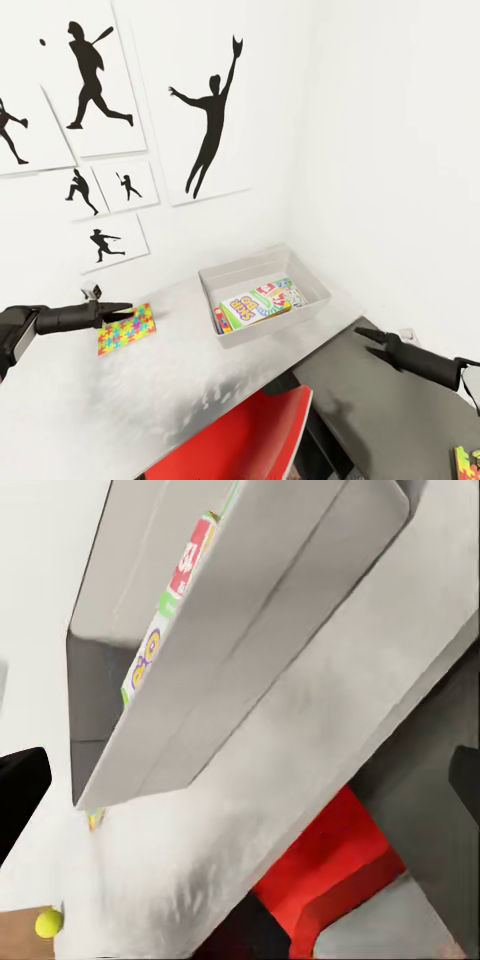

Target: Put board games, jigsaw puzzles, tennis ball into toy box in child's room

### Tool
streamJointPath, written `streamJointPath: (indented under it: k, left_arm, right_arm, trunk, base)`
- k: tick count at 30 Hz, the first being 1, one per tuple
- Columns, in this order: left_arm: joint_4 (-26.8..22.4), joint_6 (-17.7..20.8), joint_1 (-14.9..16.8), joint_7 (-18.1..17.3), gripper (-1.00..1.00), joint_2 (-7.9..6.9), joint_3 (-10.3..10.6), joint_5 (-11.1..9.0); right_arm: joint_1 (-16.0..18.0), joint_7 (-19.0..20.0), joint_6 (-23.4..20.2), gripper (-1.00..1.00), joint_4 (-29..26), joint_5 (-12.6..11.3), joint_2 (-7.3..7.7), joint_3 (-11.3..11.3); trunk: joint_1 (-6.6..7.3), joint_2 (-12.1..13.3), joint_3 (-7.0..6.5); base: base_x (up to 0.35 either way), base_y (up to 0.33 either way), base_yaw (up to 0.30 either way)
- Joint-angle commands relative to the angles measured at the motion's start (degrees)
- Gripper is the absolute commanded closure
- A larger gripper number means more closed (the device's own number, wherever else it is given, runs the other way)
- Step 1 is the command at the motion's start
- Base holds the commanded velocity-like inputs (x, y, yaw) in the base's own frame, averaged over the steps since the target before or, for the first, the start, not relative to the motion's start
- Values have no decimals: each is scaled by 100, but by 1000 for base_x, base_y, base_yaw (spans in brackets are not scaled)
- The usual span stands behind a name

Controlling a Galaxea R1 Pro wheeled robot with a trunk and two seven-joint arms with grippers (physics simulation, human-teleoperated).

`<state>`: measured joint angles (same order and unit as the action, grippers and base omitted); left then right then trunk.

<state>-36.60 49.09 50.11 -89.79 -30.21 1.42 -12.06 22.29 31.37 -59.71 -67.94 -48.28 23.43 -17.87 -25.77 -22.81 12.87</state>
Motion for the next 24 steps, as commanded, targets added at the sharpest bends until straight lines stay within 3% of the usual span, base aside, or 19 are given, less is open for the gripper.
streamJointPath:
  k: [1, 6, 8, 10, 16, 24]
  left_arm:
    - [1, 50, -54, -21, -100, -10, -32, -10]
    - [3, -46, -371, -21, -100, -31, -193, -8]
    - [4, -284, -513, -21, -100, -32, -225, -15]
    - [4, -396, -557, -21, -100, -30, -275, -24]
    - [4, -623, -636, -21, -100, -14, -674, -36]
    - [4, -672, -651, -21, -100, 25, -755, -40]
  right_arm:
    - [-81, 70, -29, -100, -20, 26, -9, -68]
    - [-457, 146, 113, -100, -144, 8, -33, -296]
    - [-528, 233, 251, -100, -230, -3, -37, -332]
    - [-548, 303, 295, -100, -251, -4, -38, -342]
    - [-582, 502, 582, -100, -273, -7, -51, -356]
    - [-659, 711, 771, -100, -241, 15, -57, -358]
  trunk:
    - [-1, -11, 4]
    - [-1, -11, -37]
    - [-1, -11, -55]
    - [-1, -11, -73]
    - [-1, -11, -128]
    - [-1, -11, -203]
  base:
    - [-212, 0, 0]
    - [-133, 0, 0]
    - [-38, 0, 0]
    - [-22, 0, 0]
    - [-65, 0, 0]
    - [-100, 0, 0]
